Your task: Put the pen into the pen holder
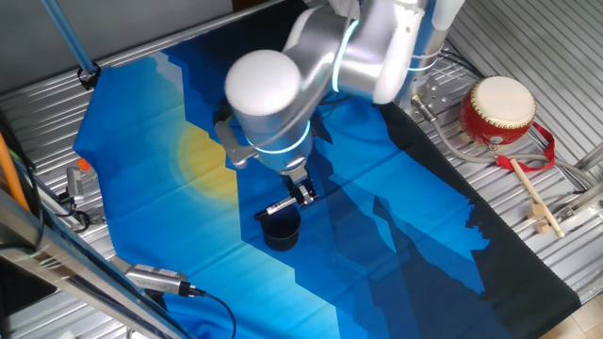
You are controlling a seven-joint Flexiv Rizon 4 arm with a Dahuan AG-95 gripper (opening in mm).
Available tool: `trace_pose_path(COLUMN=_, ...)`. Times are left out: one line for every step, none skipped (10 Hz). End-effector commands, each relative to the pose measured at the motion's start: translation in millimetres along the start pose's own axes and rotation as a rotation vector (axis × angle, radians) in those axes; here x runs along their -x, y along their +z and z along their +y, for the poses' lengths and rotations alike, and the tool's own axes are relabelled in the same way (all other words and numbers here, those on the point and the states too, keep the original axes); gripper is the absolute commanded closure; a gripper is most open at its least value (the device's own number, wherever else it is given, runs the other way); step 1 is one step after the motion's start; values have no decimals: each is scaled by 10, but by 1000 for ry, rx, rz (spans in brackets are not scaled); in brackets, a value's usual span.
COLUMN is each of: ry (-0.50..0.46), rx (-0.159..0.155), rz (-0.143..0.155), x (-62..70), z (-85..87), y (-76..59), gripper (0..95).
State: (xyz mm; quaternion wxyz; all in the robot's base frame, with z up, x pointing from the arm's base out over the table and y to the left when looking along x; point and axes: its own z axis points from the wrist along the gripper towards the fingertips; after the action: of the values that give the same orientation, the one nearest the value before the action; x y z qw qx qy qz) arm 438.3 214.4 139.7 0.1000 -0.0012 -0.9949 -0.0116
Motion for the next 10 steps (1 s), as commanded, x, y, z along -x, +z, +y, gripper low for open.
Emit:
trace_pose_path(ry=25, rx=55, rz=60, x=11, z=13, y=2, gripper=950)
trace_pose_path(ry=26, rx=73, rz=61, x=11, z=13, y=2, gripper=950)
trace_pose_path(ry=29, rx=86, rz=65, x=11, z=13, y=2, gripper=950)
trace_pose_path(ry=35, rx=108, rz=71, x=11, z=13, y=2, gripper=950)
trace_pose_path(ry=40, rx=116, rz=74, x=-17, z=44, y=-12, gripper=950)
trace_pose_path(ry=45, rx=121, rz=78, x=-49, z=75, y=-26, gripper=950)
trace_pose_path(ry=49, rx=123, rz=81, x=-69, z=94, y=-35, gripper=950)
trace_pose_path(ry=56, rx=133, rz=92, x=-89, z=109, y=-39, gripper=950)
trace_pose_path(ry=62, rx=145, rz=102, x=-117, z=125, y=-40, gripper=950)
trace_pose_path(ry=66, rx=151, rz=108, x=-154, z=140, y=-35, gripper=950)
